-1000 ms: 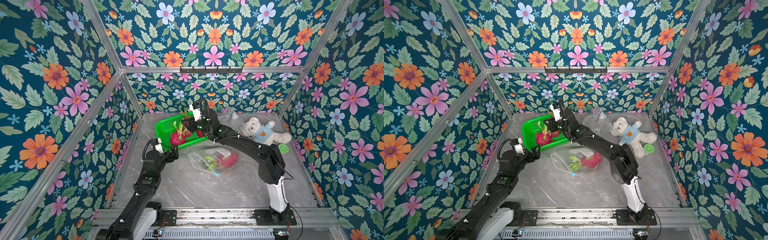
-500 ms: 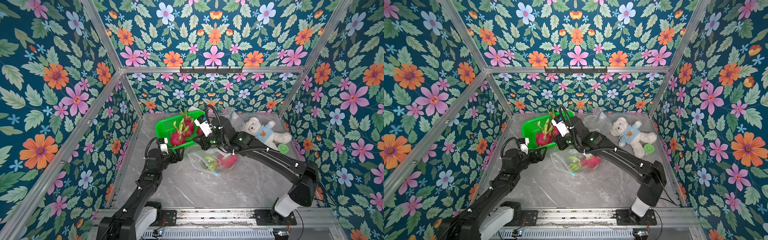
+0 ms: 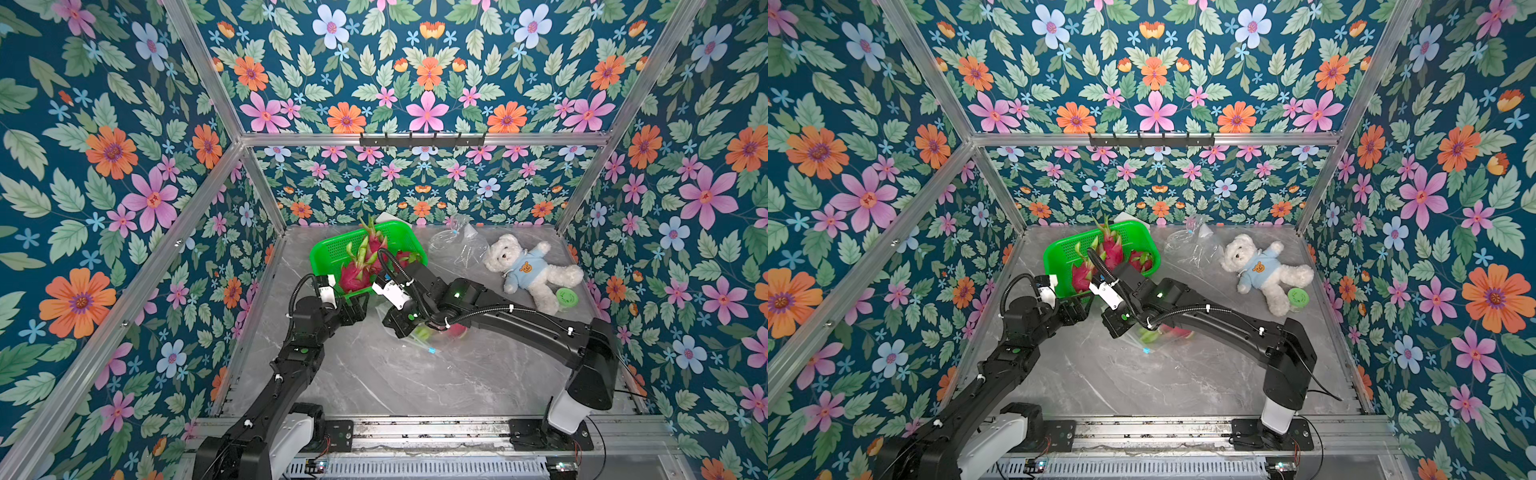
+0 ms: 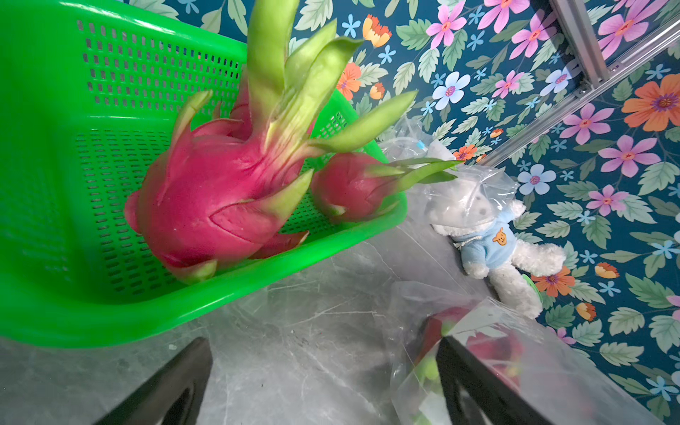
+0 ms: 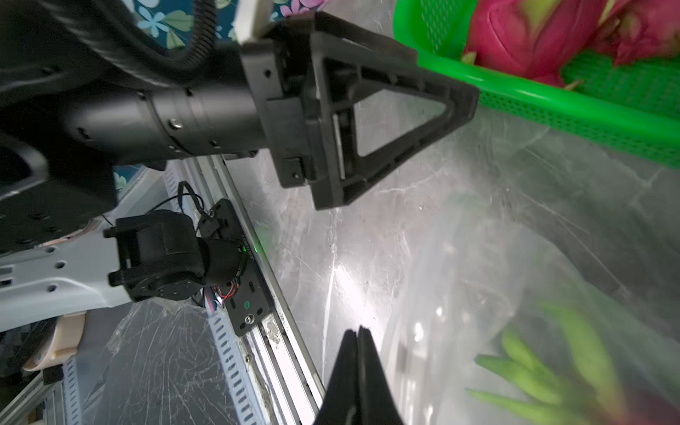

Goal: Open the zip-top bag and take out the dragon fruit
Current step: Open the zipper of the food storage bag at the center of the board.

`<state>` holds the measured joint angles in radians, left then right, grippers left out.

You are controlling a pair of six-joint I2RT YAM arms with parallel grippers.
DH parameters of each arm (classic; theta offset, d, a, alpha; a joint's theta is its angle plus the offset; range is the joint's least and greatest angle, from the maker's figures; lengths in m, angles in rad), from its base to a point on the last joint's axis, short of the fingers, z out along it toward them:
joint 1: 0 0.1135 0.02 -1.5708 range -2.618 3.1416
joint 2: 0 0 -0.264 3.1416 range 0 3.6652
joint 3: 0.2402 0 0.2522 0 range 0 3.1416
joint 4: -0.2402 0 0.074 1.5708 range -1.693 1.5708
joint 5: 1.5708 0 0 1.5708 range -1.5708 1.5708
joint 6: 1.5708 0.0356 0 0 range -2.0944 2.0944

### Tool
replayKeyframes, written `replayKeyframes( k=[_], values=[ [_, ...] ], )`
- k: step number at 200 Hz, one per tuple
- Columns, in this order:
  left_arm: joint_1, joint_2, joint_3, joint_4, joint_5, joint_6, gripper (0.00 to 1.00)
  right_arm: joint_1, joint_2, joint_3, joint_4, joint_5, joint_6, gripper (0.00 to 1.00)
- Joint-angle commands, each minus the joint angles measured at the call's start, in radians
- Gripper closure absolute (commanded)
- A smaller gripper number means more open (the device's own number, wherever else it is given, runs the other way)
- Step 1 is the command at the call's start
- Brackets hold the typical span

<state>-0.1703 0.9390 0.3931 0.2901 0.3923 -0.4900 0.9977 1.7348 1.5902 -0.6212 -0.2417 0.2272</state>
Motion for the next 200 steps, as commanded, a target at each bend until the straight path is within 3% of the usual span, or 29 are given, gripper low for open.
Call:
replayKeyframes(
  k=[1, 39, 96, 135, 177, 200],
  values=[
    [0.002, -0.003, 0.006, -0.021, -0.016, 0.019, 0.02, 0.002, 0.036, 0.036, -0.1, 0.086, -0.024, 0.97],
    [0.002, 0.017, 0.013, -0.006, 0.027, 0.025, 0.02, 0.002, 0.083, 0.089, -0.222, 0.347, -0.082, 0.99],
    [-0.027, 0.111, -0.006, 0.215, 0.295, -0.115, 0.03, 0.005, 0.171, 0.185, -0.384, 0.665, -0.145, 1.0],
    [-0.115, 0.135, -0.011, 0.344, 0.31, -0.213, 0.01, -0.012, 0.163, 0.171, -0.38, 0.661, -0.128, 1.0],
    [-0.234, 0.233, 0.034, 0.387, 0.277, -0.216, 0.01, -0.05, 0.091, 0.089, -0.309, 0.546, -0.11, 0.98],
    [-0.257, 0.343, 0.055, 0.455, 0.292, -0.24, 0.08, -0.076, 0.027, 0.016, -0.237, 0.446, -0.097, 0.96]
  ],
)
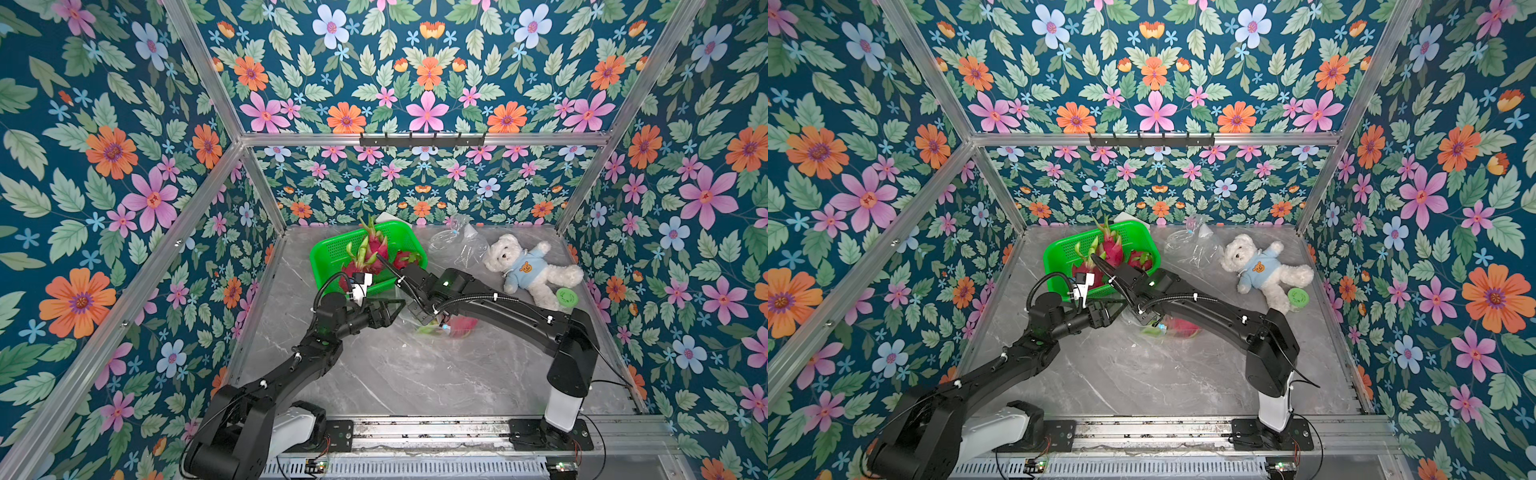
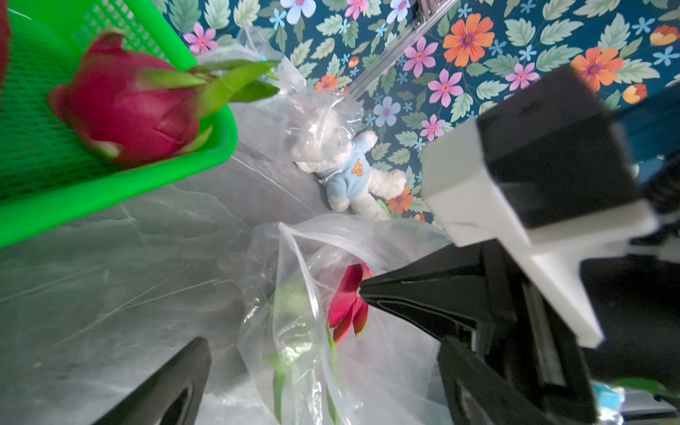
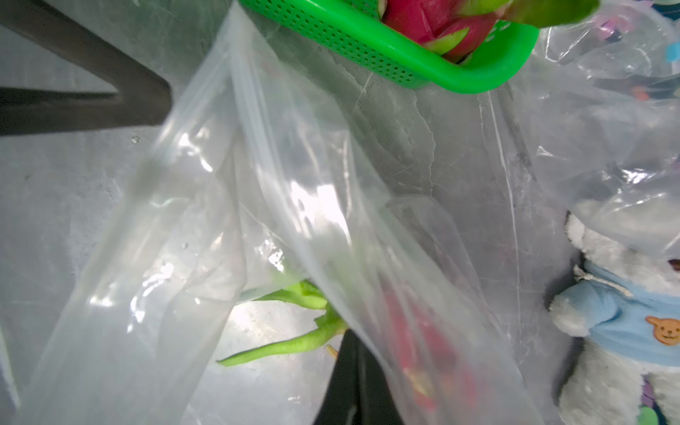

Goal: Open the zip-top bag and take out the dragon fruit
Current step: Open the zipper of the food storage bag at the center of the board.

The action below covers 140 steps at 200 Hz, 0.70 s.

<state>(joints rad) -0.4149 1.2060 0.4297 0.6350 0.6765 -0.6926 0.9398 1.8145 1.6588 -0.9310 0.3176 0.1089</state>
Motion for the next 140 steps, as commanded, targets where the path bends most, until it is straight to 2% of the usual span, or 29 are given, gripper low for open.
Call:
replayKeyframes(
  k=[1, 13, 20, 33, 47, 56, 94, 114, 140],
  values=[
    [-0.013, 0.081, 0.019, 0.114, 0.009, -0.04, 0.09, -0.018, -0.055, -0.057, 0.079, -0.116, 0.021, 0.96],
    [-0.013, 0.139, 0.038, 0.169, 0.019, -0.061, 0.17, -0.023, -0.089, -0.101, 0.125, -0.163, 0.015, 0.95],
    [-0.013, 0.17, 0.053, 0.192, 0.024, -0.071, 0.25, -0.026, -0.105, -0.123, 0.143, -0.192, 0.009, 0.95],
    [-0.013, 0.218, 0.089, 0.239, 0.048, -0.101, 0.53, -0.035, -0.126, -0.159, 0.162, -0.234, -0.002, 0.94],
    [-0.013, 0.253, 0.122, 0.289, 0.075, -0.134, 0.88, -0.055, -0.144, -0.194, 0.173, -0.276, -0.019, 0.93],
    [-0.015, 0.26, 0.138, 0.298, 0.085, -0.147, 1.0, -0.068, -0.147, -0.215, 0.175, -0.295, -0.029, 0.93],
    [-0.021, 0.207, 0.134, 0.251, 0.066, -0.135, 1.0, -0.101, -0.215, -0.291, 0.229, -0.344, -0.103, 0.84],
    [-0.025, 0.174, 0.12, 0.238, 0.048, -0.131, 1.0, -0.104, -0.183, -0.285, 0.222, -0.304, -0.153, 0.79],
    [-0.03, 0.166, 0.118, 0.232, 0.047, -0.131, 1.0, -0.121, -0.107, -0.266, 0.211, -0.277, -0.181, 0.77]
  ],
)
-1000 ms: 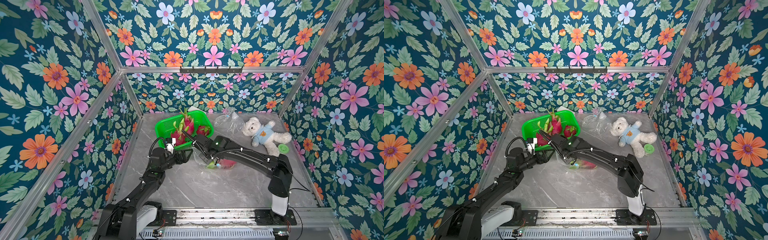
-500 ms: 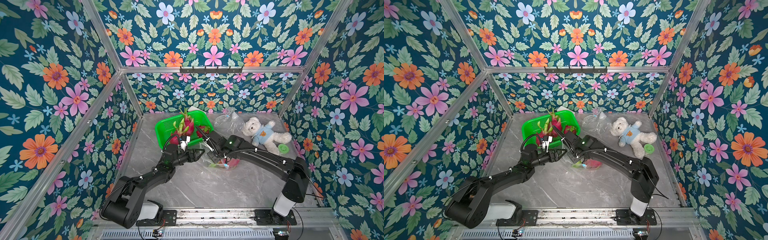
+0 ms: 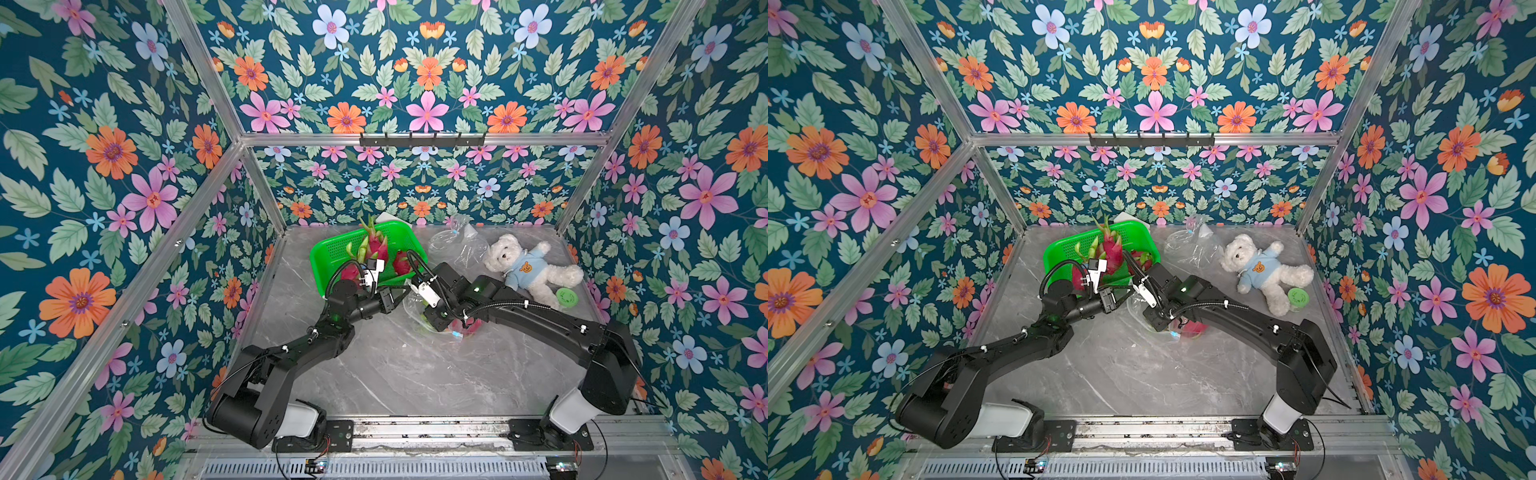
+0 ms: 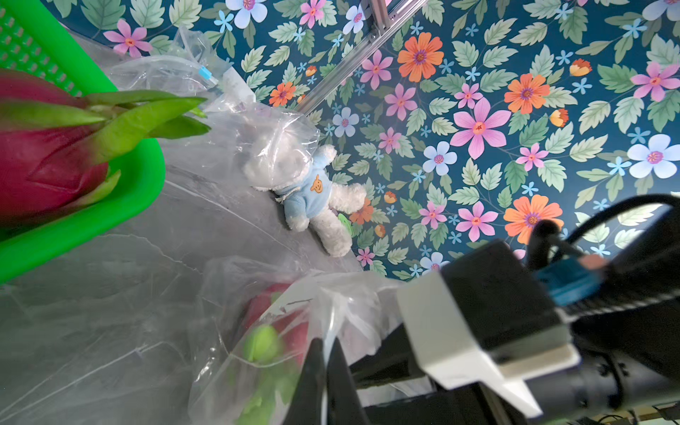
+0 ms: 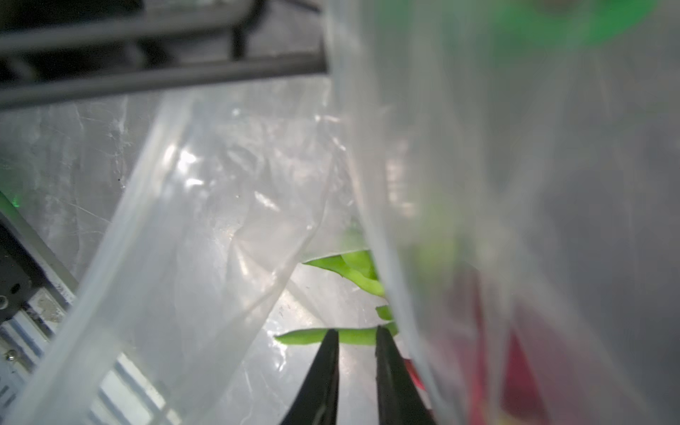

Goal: Open the zip-top bag and take out the dragon fruit
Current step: Open the zipper of the food storage bag at the center of the board.

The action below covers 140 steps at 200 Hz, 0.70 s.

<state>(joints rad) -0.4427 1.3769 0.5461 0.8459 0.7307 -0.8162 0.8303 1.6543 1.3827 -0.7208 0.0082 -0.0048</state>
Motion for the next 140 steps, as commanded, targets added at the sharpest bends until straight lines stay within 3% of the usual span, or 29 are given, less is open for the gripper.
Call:
replayKeyframes(
  k=[1, 68, 99, 140],
  values=[
    [-0.002, -0.005, 0.001, 0.021, -0.008, -0.008, 1.0, -0.012, 0.055, 0.011, 0.002, 0.036, -0.067, 0.77],
    [-0.008, 0.066, 0.01, 0.074, 0.019, -0.035, 1.0, -0.04, 0.13, 0.024, -0.046, 0.147, -0.16, 0.55],
    [-0.008, 0.105, 0.02, 0.096, 0.026, -0.043, 1.0, -0.04, 0.14, 0.013, -0.07, 0.067, -0.173, 0.55],
    [-0.008, 0.13, 0.042, 0.059, 0.022, -0.012, 1.0, -0.04, 0.09, 0.015, -0.096, 0.056, -0.162, 0.55]
  ],
)
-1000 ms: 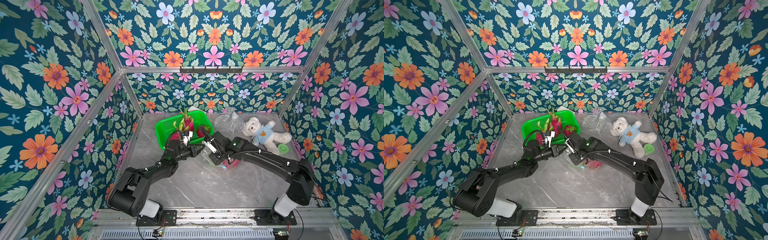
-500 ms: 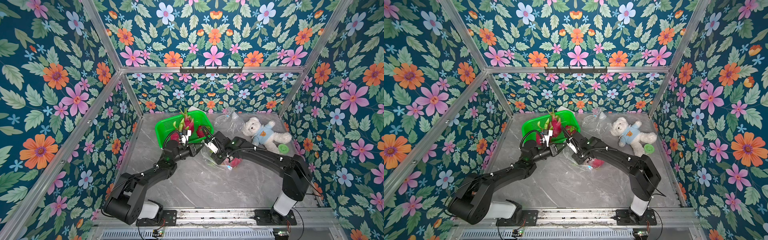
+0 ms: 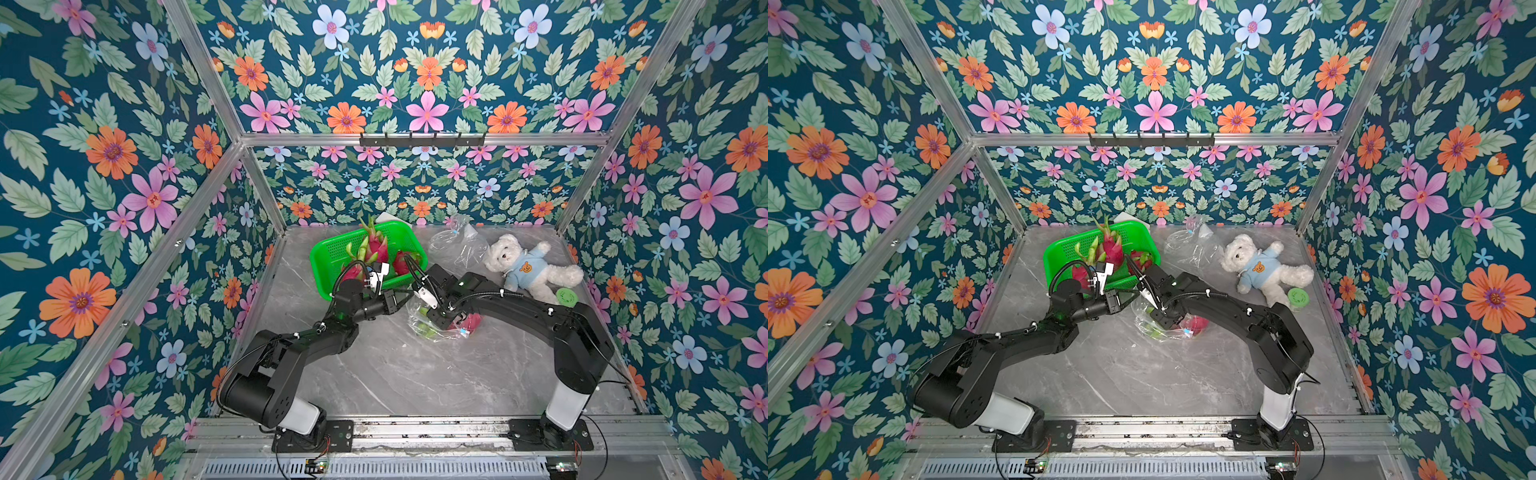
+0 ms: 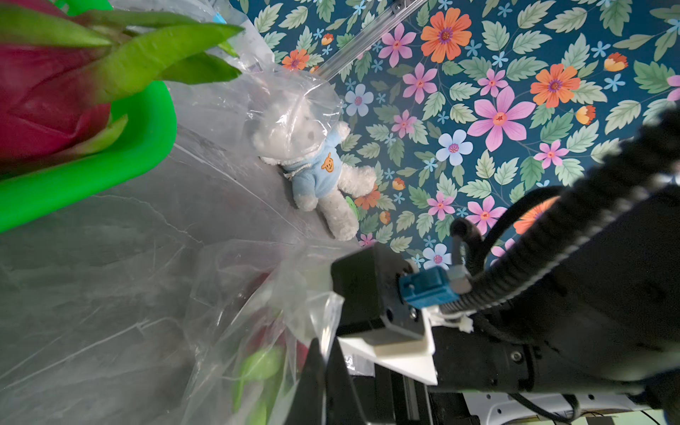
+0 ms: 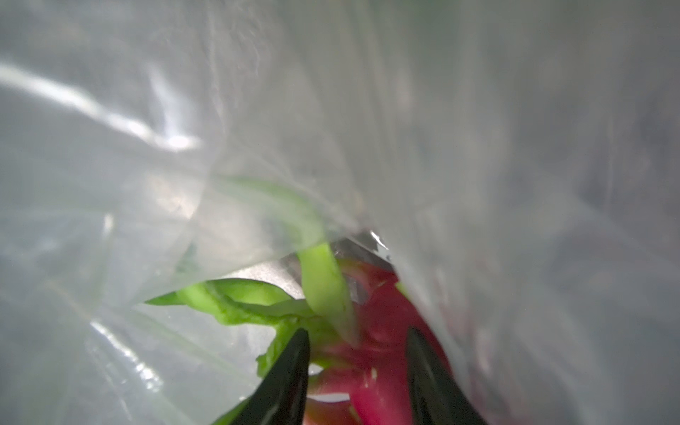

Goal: Open the zip-top bag and take out the dragon fruit
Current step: Open the zipper of the food storage bag at the center of the board.

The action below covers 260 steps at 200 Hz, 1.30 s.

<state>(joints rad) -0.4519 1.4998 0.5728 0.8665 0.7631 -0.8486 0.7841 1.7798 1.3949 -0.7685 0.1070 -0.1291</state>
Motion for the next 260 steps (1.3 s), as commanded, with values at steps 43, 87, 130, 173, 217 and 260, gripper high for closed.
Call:
replayKeyframes(
  k=[43, 87, 130, 173, 217, 260],
  values=[
    [0.001, 0.005, 0.012, 0.013, -0.006, 0.037, 1.0, -0.004, -0.082, 0.005, -0.098, -0.143, -0.051, 0.55],
    [0.001, -0.054, -0.003, -0.033, -0.028, 0.065, 1.0, -0.002, -0.034, -0.056, -0.052, -0.078, -0.065, 0.51],
    [0.001, -0.107, -0.003, -0.126, -0.053, 0.116, 1.0, -0.002, 0.006, -0.063, 0.043, 0.058, -0.104, 0.44],
    [0.0, -0.071, -0.026, -0.108, -0.027, 0.101, 1.0, -0.003, 0.069, -0.02, 0.095, 0.201, -0.174, 0.44],
    [0.001, -0.046, -0.023, -0.103, -0.005, 0.093, 1.0, -0.012, 0.043, 0.066, 0.038, 0.12, -0.168, 0.47],
    [0.001, -0.059, -0.017, -0.104, 0.001, 0.094, 1.0, -0.026, 0.1, 0.071, 0.008, 0.111, -0.188, 0.49]
  ],
)
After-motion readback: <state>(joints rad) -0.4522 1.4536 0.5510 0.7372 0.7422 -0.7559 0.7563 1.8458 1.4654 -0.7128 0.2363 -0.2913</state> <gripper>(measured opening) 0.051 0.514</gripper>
